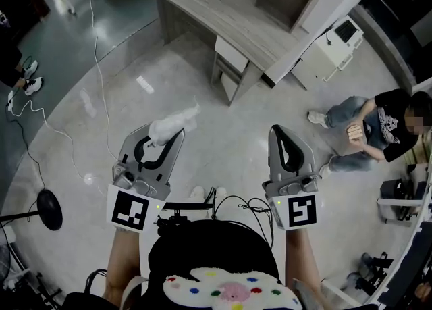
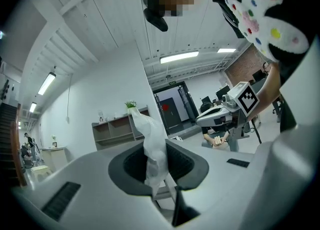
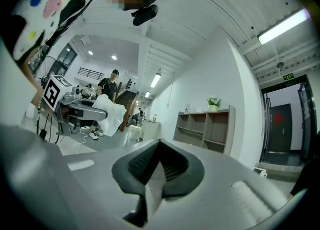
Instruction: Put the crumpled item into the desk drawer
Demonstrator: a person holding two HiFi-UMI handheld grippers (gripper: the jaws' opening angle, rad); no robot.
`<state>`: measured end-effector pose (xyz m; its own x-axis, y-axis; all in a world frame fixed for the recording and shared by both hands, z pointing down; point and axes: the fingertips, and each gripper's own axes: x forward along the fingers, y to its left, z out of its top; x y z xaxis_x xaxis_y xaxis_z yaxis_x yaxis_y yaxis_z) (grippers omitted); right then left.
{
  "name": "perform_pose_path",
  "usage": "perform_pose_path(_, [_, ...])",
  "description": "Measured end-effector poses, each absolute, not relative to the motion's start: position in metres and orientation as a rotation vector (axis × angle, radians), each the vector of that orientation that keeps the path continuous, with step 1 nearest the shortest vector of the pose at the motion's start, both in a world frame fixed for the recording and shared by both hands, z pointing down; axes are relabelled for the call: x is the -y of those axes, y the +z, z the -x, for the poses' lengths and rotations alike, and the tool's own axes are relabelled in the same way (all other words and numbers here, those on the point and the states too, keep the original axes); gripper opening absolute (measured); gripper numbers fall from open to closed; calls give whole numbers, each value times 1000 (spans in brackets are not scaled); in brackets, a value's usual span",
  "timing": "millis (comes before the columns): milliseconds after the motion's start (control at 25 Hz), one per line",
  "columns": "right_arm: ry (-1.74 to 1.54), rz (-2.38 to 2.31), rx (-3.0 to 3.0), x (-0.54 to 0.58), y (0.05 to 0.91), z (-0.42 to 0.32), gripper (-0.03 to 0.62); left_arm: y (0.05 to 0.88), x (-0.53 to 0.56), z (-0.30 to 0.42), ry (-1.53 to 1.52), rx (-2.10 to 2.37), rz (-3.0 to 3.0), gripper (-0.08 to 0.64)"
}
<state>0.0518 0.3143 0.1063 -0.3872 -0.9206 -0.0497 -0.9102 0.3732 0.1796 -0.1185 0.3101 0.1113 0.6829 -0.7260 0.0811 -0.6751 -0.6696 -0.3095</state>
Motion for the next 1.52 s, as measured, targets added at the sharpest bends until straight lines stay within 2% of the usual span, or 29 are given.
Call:
perform_pose_path(840, [-323,-1777,2473,-338,101,-22,9,105,-319,151,-219,-1058,2644,63])
perform_pose_path(1520, [-330,-1736,2503,-265,112,-29,9,110,-256,147,-235,-1109,2620,63])
